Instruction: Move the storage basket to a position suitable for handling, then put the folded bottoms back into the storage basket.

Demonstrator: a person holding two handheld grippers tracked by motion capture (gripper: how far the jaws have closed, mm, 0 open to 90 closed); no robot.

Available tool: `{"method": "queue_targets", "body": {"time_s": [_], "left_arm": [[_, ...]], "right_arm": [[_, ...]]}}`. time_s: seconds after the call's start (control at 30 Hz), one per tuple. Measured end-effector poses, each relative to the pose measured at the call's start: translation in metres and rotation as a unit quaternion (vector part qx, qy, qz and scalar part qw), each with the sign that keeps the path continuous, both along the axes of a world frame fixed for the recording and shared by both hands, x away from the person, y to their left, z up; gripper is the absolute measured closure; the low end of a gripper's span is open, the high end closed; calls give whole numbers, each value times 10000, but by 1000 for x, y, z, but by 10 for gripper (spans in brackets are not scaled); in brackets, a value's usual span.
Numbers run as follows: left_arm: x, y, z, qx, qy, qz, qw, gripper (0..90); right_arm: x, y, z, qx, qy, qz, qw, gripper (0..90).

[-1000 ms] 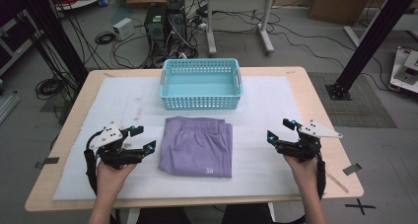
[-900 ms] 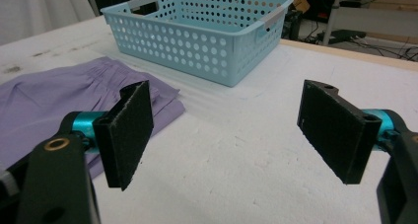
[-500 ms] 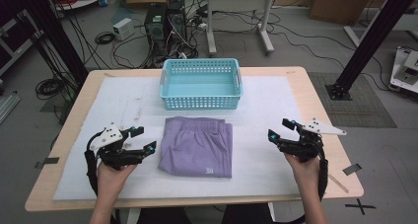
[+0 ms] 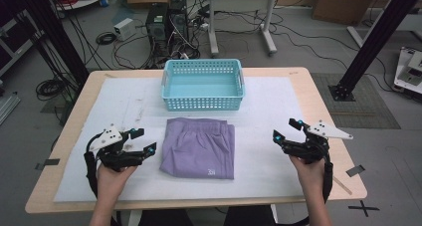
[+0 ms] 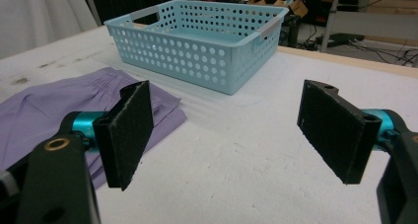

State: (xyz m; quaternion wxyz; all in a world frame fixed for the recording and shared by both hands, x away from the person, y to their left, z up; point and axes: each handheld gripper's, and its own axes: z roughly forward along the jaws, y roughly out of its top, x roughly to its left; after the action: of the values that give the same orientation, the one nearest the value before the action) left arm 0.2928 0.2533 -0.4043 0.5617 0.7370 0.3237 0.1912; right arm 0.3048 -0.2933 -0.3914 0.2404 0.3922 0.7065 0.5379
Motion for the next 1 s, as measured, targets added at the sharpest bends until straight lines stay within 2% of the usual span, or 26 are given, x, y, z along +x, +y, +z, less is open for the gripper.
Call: {"method": "queue_targets", "body": {"time_s": [0.73, 0.93, 1.0], "left_arm": [[1, 3, -3, 21, 85, 19, 10000, 260], [2, 2, -5, -4, 158, 19, 9999, 260], [3, 2, -5, -38, 239, 27, 9997, 260]], "right_arm": [[1, 3, -3, -123, 4, 6, 9999, 219], [0, 6, -2, -169, -20, -17, 9999, 219], [0, 7, -2, -172, -18, -20, 9998, 219]]}}
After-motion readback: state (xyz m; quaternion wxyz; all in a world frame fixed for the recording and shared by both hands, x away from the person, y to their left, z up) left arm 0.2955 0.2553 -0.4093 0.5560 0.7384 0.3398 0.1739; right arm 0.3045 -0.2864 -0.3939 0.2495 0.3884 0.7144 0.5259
